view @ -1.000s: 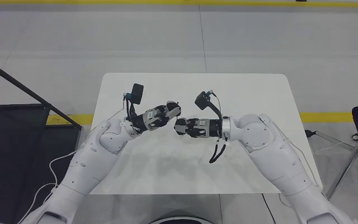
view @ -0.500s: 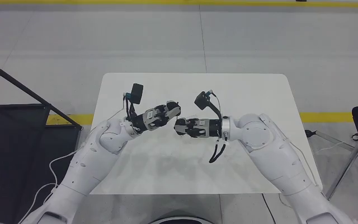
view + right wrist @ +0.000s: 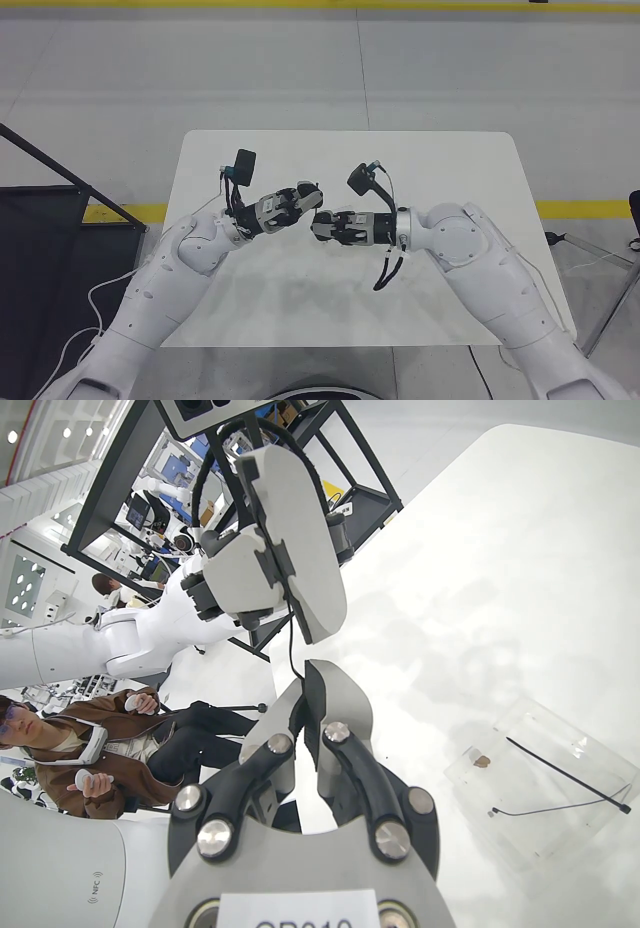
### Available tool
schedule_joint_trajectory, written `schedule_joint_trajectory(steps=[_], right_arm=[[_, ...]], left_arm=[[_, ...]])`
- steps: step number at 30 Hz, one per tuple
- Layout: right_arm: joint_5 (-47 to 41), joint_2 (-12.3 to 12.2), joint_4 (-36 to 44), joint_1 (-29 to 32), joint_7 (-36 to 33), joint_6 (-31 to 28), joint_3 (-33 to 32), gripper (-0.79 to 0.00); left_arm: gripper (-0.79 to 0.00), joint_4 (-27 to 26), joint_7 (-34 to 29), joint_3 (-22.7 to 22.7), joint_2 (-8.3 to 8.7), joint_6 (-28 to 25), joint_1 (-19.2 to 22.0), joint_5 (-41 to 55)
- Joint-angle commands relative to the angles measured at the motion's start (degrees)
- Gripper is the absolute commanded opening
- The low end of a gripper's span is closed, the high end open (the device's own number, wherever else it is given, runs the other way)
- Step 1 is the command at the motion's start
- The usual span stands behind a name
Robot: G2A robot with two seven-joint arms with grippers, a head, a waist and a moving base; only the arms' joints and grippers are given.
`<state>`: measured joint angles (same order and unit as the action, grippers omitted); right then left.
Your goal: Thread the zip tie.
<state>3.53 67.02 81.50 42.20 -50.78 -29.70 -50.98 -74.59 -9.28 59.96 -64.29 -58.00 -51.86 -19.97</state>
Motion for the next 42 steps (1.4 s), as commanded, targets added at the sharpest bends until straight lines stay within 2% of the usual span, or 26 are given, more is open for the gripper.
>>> schedule_joint_trajectory(steps=[1,2,3,4,6,10,18,22,32,36,42], right_arm=[[-0.1,0.0,-0.2,0.0,-0.1,0.2,-0.1,-0.486],[0.0,0.0,-0.3,-0.1,-0.2,0.5,-0.2,-0.397],[0.0,-0.1,-0.2,-0.2,-0.4,0.7,-0.5,-0.222],[-0.1,-0.2,0.0,0.0,-0.8,0.7,-1.0,-0.151],[0.4,-0.8,0.9,0.8,-1.4,0.8,-2.6,-0.074],[2.3,-2.0,4.0,3.4,-2.5,2.8,-6.4,0.0],[11.8,-3.9,11.7,8.1,-4.5,15.4,-11.0,0.0],[13.4,-4.4,13.9,9.1,-6.6,17.1,-12.2,0.0],[15.0,-4.4,13.9,9.5,-5.6,18.0,-11.9,0.0],[23.0,-4.0,14.7,8.1,-3.8,27.7,-9.2,0.0],[29.8,-2.7,12.4,3.0,-6.1,36.2,-4.1,0.0]], left_arm=[[-0.785,0.0,0.0,0.1,0.02,0.0,0.0,-0.1],[-0.785,0.0,0.2,0.3,0.06,0.0,0.1,-0.2],[-0.785,-0.2,0.4,0.6,0.12,0.0,0.0,-0.3],[-0.785,-0.4,0.6,1.0,0.21,0.0,-0.2,-0.2],[-0.785,-0.9,0.6,1.8,0.47,0.0,-0.5,-0.1],[-0.785,-1.5,0.4,3.2,1.04,0.0,-1.5,-0.2],[-0.785,-1.0,3.7,5.3,1.55,0.0,-3.6,-4.0],[-0.785,-1.1,4.9,5.1,1.65,0.0,-4.2,-4.8],[-0.785,-1.1,4.9,5.1,1.65,0.0,-4.2,-4.8],[-0.785,-3.8,7.5,6.1,1.44,5.8,-5.4,-11.6],[-0.785,-5.8,21.5,6.6,0.69,13.4,-8.2,-29.6]])
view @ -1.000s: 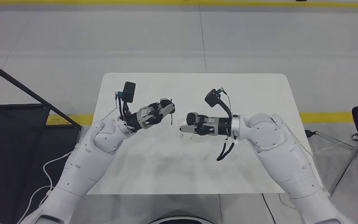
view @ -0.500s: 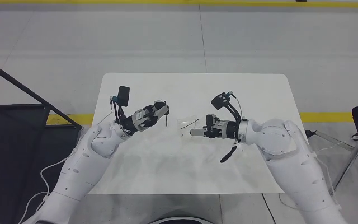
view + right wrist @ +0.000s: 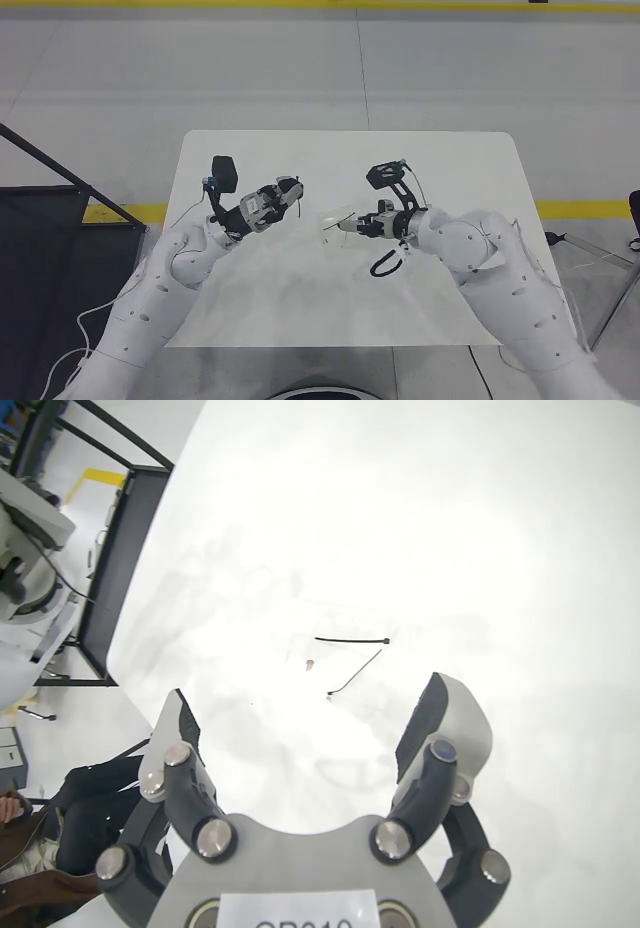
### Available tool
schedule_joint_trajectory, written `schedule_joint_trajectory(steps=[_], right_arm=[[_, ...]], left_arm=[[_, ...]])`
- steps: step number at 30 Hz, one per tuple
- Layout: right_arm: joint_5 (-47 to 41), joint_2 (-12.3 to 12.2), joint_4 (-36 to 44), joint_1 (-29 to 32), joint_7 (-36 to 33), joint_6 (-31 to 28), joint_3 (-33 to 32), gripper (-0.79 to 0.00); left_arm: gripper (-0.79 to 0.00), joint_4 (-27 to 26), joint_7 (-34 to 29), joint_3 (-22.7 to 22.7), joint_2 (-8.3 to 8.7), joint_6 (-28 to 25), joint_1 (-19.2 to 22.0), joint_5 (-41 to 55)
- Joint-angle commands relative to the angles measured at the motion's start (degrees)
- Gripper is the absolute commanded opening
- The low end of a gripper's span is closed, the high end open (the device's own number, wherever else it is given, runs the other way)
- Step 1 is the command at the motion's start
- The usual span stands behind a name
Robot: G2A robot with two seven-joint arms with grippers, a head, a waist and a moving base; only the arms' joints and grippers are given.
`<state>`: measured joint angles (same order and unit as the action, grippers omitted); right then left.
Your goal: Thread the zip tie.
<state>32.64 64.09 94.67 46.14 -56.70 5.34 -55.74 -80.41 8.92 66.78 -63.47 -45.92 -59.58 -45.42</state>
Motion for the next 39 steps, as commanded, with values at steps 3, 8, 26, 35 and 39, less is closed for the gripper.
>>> schedule_joint_trajectory(steps=[3,8,26,35,39], right_arm=[[2.6,1.0,-3.4,-3.9,-1.4,3.8,3.2,-0.049],[2.7,2.6,-9.1,-8.6,-3.0,4.8,6.8,-0.271],[1.0,7.7,-24.2,-18.2,-5.4,4.1,14.9,-0.526],[0.0,9.4,-28.6,-20.1,-5.7,2.6,16.5,-0.545],[-0.3,10.0,-29.9,-20.6,-5.6,2.1,16.7,-0.551]], left_arm=[[-0.785,1.0,9.6,-1.2,-0.57,4.0,-1.1,-11.1],[-0.785,4.7,14.8,-2.3,-1.14,3.9,-0.2,-14.4],[-0.785,8.0,17.3,-2.8,-2.0,2.3,1.1,-16.4],[-0.785,8.1,17.1,-2.2,-2.21,2.0,1.1,-16.4],[-0.785,8.1,16.9,-1.9,-2.29,1.9,1.1,-16.3]])
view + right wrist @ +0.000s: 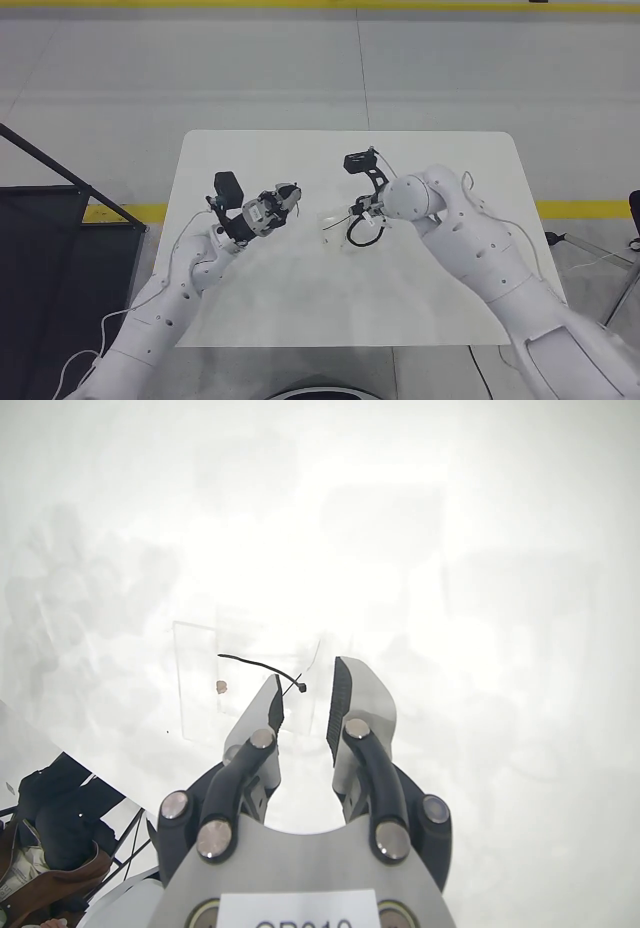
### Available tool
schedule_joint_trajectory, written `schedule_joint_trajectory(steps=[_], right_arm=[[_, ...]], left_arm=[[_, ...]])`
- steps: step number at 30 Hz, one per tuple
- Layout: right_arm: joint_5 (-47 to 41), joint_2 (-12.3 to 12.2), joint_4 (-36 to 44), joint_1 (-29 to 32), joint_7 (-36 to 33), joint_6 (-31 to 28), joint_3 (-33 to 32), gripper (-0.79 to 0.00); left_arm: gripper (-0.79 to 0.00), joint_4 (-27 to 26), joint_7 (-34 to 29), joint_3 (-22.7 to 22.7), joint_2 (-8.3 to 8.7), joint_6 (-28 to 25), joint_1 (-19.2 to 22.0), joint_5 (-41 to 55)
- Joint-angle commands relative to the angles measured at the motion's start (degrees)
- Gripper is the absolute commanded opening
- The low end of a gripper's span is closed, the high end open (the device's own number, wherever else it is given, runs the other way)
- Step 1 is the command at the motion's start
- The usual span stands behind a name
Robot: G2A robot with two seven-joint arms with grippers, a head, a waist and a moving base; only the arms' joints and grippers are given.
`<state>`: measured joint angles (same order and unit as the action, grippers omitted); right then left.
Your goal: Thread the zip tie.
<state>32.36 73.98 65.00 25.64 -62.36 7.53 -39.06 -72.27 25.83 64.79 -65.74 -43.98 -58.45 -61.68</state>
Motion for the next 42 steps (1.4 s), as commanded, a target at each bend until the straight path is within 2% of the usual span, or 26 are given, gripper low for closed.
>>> schedule_joint_trajectory(steps=[1,20,25,26,34,42], right_arm=[[0.0,0.2,-0.5,-0.2,0.0,-0.2,0.1,-0.554],[1.1,2.1,-3.3,-1.1,-1.0,-0.9,0.8,-0.579],[1.4,2.4,-3.7,-1.1,-1.0,-1.2,0.5,-0.77],[1.4,2.4,-3.7,-1.1,-1.0,-1.2,0.4,-0.785],[0.9,2.4,-3.2,-0.3,0.1,-2.3,-1.3,-0.785],[-1.7,0.5,0.8,3.7,2.9,-3.6,-7.9,-0.785]], left_arm=[[-0.785,-0.1,0.0,0.1,-0.04,-0.1,-0.1,0.0],[-0.785,-0.7,-0.5,1.3,-0.39,0.3,-0.5,-0.1],[-0.785,-0.7,-0.8,1.4,-0.49,0.2,-0.5,0.0],[-0.785,-0.7,-0.8,1.5,-0.52,0.2,-0.5,-0.1],[-0.785,-0.6,-1.0,1.6,-0.7,0.1,-0.5,-0.2],[-0.785,-0.7,-0.4,2.1,-0.82,0.0,-0.7,-0.1]])
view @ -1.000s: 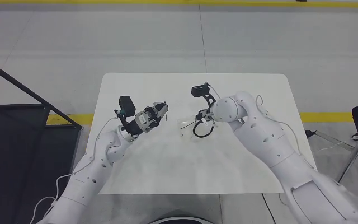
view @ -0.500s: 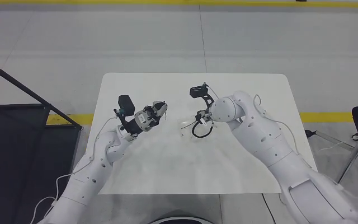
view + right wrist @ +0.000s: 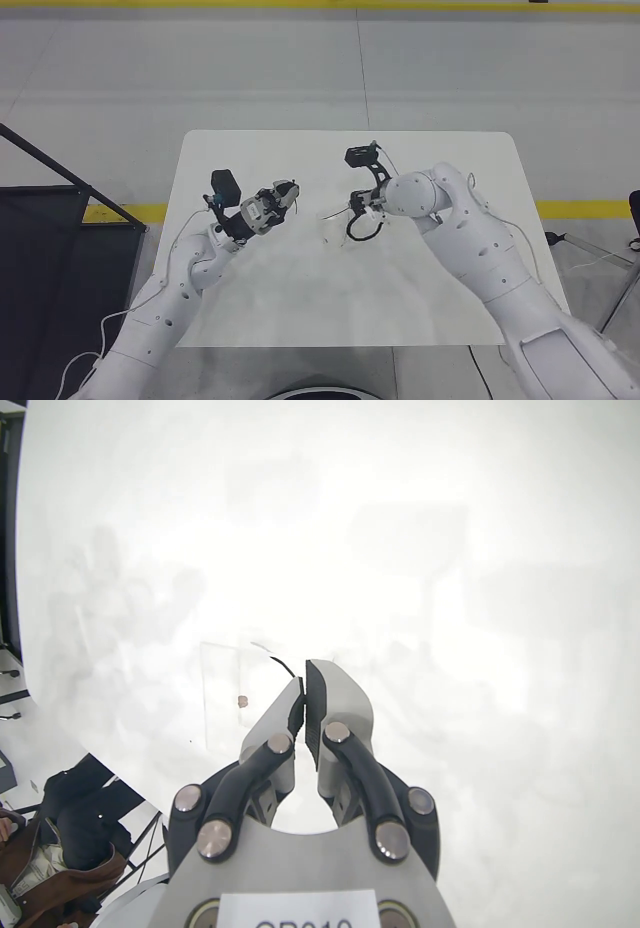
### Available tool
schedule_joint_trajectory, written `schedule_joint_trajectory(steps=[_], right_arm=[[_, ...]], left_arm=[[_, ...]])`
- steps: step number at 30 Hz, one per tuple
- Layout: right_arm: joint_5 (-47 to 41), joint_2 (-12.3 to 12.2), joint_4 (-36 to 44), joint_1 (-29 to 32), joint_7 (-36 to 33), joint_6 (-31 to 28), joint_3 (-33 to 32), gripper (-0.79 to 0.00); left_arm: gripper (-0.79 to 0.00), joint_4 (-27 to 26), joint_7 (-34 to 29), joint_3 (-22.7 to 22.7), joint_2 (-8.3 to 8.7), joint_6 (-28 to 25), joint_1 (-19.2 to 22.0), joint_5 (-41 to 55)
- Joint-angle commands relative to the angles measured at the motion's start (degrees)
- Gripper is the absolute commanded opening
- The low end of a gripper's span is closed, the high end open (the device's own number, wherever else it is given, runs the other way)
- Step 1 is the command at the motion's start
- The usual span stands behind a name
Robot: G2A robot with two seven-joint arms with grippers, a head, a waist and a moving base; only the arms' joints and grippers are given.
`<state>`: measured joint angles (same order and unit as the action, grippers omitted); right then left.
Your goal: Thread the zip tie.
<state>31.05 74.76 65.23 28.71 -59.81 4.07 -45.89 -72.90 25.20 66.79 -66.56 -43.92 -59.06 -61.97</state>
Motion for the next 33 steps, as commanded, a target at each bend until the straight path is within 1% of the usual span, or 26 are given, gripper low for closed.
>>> schedule_joint_trajectory(steps=[1,3,5,7,10,16,19,21,33], right_arm=[[-0.9,-0.6,1.4,1.5,0.7,-0.5,-2.2,-0.785],[-1.9,-1.4,3.2,3.4,1.2,-1.3,-4.6,-0.785],[-2.7,-2.2,5.5,5.6,1.5,-2.0,-7.1,-0.785],[-3.0,-3.1,8.5,8.2,1.6,-2.7,-9.6,-0.785],[-3.3,-4.5,13.9,12.9,1.2,-4.4,-13.7,-0.785],[-3.3,-6.9,25.8,23.3,1.9,-5.7,-21.7,-0.785],[-3.8,-7.8,31.2,28.9,3.8,-5.9,-25.7,-0.785],[-5.2,-8.3,34.6,32.8,5.3,-7.2,-28.0,-0.785],[-5.5,-8.4,35.2,33.4,5.4,-7.7,-28.3,-0.785]], left_arm=[[-0.785,-0.1,0.4,0.3,0.01,-0.2,-0.1,0.2],[-0.785,-0.4,0.8,0.8,0.04,0.3,-0.3,-0.3],[-0.785,-1.0,1.6,1.1,0.08,2.4,-0.6,-2.5],[-0.785,-1.4,2.5,0.9,0.02,3.4,-1.1,-3.8],[-0.785,-1.3,3.1,0.4,-0.12,3.4,-1.2,-4.5],[-0.785,0.0,3.6,-1.3,-0.69,3.1,-0.1,-5.1],[-0.785,0.4,3.4,-2.1,-0.84,2.2,0.4,-5.8],[-0.785,0.4,3.4,-2.1,-0.84,2.2,0.4,-5.8],[-0.785,0.4,3.4,-2.1,-0.84,2.2,0.4,-5.8]])
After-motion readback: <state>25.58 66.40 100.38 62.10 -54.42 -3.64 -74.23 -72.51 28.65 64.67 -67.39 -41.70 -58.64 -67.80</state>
